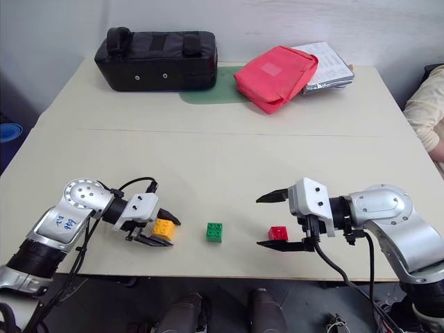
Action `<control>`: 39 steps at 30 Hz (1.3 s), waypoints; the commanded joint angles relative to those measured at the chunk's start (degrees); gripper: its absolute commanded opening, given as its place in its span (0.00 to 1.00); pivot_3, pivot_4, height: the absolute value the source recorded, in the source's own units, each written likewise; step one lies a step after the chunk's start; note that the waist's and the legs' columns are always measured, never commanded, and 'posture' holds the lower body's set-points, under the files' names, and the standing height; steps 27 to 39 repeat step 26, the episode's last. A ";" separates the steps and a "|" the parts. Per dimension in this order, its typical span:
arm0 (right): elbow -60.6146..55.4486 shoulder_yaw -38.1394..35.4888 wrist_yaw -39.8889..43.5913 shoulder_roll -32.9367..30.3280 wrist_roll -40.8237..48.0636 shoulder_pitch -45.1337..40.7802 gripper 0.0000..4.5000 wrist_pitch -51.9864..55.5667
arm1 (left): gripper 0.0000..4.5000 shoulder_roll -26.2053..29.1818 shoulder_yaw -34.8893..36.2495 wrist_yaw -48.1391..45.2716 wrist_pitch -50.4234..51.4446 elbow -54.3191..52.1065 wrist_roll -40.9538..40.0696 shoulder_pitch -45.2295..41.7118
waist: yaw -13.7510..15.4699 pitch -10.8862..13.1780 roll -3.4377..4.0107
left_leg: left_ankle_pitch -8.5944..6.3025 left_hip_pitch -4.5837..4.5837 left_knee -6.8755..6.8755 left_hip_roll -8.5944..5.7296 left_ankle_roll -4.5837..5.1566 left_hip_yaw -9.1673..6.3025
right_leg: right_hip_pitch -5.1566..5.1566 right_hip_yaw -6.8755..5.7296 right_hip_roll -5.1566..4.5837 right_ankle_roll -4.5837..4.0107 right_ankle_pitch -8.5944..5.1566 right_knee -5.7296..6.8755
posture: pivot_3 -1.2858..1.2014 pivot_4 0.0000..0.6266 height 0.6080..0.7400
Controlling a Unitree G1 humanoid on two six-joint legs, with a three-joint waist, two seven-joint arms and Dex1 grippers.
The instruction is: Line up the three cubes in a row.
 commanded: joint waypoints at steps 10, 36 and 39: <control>-0.42 -4.17 1.80 -2.20 1.36 2.41 1.00 -0.82 | 1.00 5.56 7.35 -3.44 4.38 -4.57 -8.01 4.26 | -0.13 0.00 0.00 | 0.00 0.01 -0.02 0.01 0.00 -0.01 | 0.00 0.00 -0.01 0.00 0.00 -0.01 | 0.52 0.24 1.00; 12.12 -34.74 12.63 -6.52 3.03 28.46 1.00 -4.20 | 1.00 22.58 31.34 -7.19 9.53 -3.67 -17.83 19.58 | -0.29 0.00 0.04 | -0.17 0.33 -0.47 0.00 0.29 -0.01 | 0.24 0.00 -0.11 -0.04 -0.02 -0.19 | 0.52 0.24 1.00; 12.12 -34.74 12.63 -6.52 3.03 28.46 1.00 -4.20 | 1.00 22.58 31.34 -7.19 9.53 -3.67 -17.83 19.58 | -0.29 0.00 0.04 | -0.17 0.33 -0.47 0.00 0.29 -0.01 | 0.24 0.00 -0.11 -0.04 -0.02 -0.19 | 0.52 0.24 1.00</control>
